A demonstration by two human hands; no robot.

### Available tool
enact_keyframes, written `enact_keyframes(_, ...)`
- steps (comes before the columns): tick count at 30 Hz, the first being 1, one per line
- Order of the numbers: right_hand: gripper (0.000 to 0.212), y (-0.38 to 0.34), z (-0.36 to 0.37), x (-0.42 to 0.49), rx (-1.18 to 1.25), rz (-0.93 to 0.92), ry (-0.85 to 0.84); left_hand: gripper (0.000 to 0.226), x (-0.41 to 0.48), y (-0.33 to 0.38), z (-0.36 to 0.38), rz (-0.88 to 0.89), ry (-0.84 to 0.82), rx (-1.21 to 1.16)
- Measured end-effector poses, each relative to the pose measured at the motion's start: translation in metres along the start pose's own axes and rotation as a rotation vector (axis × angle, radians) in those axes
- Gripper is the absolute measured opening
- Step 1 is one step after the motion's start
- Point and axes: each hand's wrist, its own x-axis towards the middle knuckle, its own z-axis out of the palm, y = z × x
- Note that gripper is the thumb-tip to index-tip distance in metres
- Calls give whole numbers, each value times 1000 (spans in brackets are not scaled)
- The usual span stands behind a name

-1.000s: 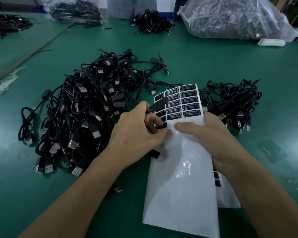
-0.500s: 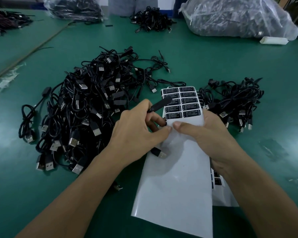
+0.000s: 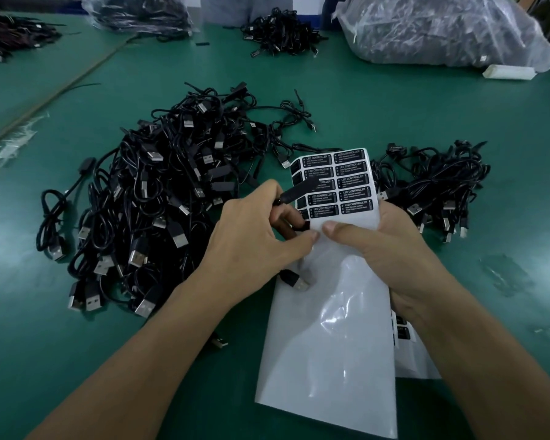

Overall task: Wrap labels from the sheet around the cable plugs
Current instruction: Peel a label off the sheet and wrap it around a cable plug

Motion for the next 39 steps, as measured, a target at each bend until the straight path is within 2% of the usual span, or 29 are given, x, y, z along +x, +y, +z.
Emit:
enact_keyframes(12, 26, -1, 1, -1, 23, 27, -6, 42, 1, -6, 0, 5, -15, -105)
enact_keyframes(33, 21, -3, 4, -3, -18, 54, 67, 46, 1, -4, 2, 52, 77, 67)
enact_keyframes(35, 21, -6, 5, -5, -78, 39, 117, 50, 1, -3, 2, 65, 114, 103)
enact_keyframes(39, 32, -8, -1, -6, -492, -100, 330, 34, 3, 0, -3, 52, 232, 99)
